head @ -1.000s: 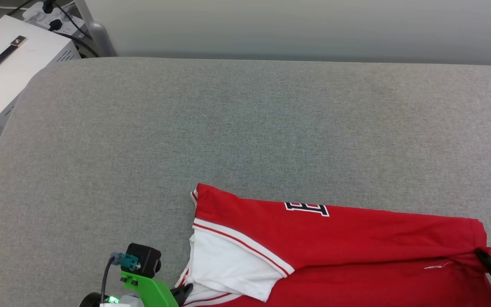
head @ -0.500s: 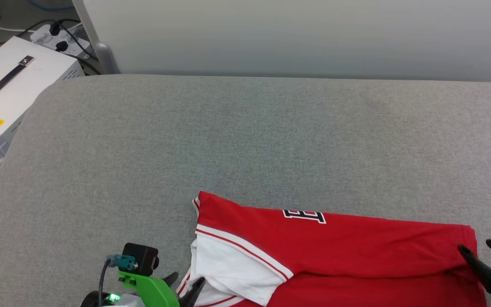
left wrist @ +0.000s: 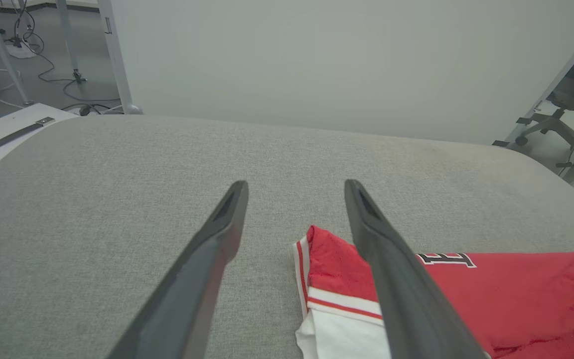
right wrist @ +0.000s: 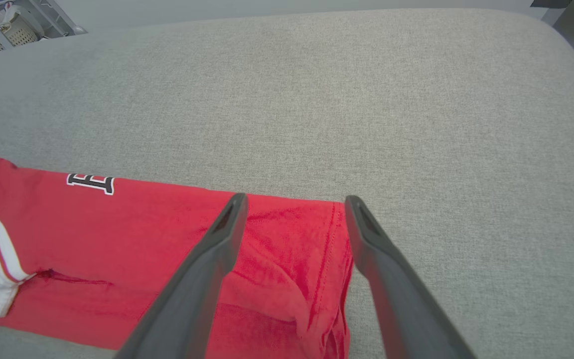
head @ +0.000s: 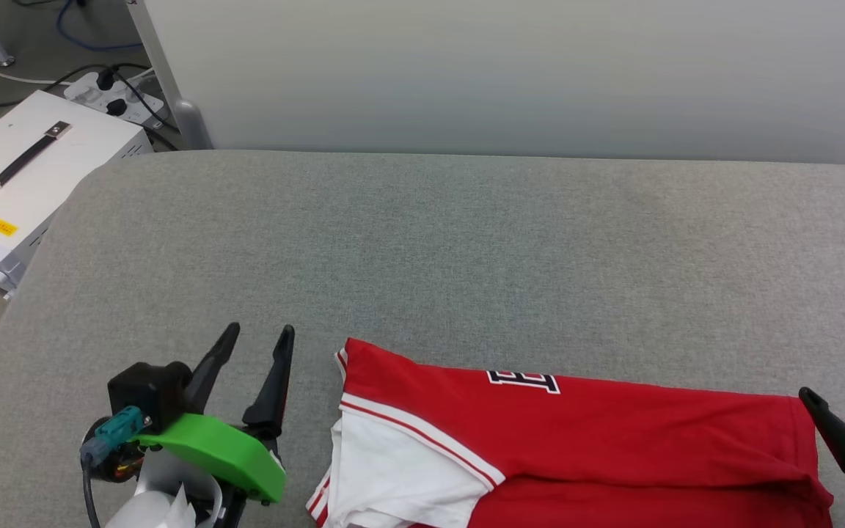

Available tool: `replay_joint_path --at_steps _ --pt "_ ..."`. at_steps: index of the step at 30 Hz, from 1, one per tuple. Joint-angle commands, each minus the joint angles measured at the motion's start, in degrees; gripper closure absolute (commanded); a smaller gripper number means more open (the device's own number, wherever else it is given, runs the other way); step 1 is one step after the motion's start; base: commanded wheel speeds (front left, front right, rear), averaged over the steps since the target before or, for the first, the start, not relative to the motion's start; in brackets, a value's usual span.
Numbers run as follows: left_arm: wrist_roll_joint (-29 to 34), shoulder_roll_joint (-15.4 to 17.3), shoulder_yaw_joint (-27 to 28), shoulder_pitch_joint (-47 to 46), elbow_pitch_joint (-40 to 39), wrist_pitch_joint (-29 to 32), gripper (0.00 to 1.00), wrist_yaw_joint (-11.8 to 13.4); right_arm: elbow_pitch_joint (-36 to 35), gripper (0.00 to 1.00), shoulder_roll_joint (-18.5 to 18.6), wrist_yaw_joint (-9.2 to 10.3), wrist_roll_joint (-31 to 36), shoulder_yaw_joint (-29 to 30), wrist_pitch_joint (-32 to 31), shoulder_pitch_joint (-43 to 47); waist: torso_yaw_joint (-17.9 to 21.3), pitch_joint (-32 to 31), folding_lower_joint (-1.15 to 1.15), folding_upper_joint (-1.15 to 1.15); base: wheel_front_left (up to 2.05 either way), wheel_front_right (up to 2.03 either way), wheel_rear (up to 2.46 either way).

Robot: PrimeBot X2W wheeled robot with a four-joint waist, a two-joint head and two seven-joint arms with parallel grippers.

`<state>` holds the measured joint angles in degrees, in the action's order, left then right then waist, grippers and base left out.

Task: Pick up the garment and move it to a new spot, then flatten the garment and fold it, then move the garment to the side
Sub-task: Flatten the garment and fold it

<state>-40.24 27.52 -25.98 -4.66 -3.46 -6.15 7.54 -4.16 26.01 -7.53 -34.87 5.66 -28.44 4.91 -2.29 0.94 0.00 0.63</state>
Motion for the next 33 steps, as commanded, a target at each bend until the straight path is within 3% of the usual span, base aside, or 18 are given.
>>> replay_joint_path --at_steps 1,3,12,22,33 --pt "1.37 -0.83 0.50 -1.32 0.76 -2.98 0.00 0.17 -0.32 0.00 -1.25 0.04 1.41 0.87 -1.26 1.34 -0.07 0.18 0.00 -0.63 0.00 0.00 0.00" --pt "4.17 -2.48 1.89 -2.41 2.24 -8.04 0.00 -1.55 -0.09 0.00 -4.90 0.04 5.02 4.19 -4.81 2.08 -0.13 1.23 0.00 -0.63 0.00 0.00 0.00" --pt "15.44 -7.27 8.95 -1.92 1.66 -8.83 0.00 -6.24 1.94 0.00 -11.93 0.04 8.39 10.51 -10.08 0.71 -0.39 5.64 0.00 -0.63 0.00 0.00 0.00" --pt "22.22 -14.02 15.01 -1.72 3.43 -8.84 0.00 -11.37 10.22 0.00 -13.64 0.04 5.93 13.10 -11.56 -1.79 -1.88 8.94 0.00 -0.63 0.00 0.00 0.00" --pt "26.16 -17.89 17.98 -1.60 5.29 -8.85 0.00 -14.36 18.57 0.00 -14.35 0.04 -0.08 7.74 -9.66 -2.41 -2.67 9.12 0.00 -0.63 0.00 0.00 0.00"
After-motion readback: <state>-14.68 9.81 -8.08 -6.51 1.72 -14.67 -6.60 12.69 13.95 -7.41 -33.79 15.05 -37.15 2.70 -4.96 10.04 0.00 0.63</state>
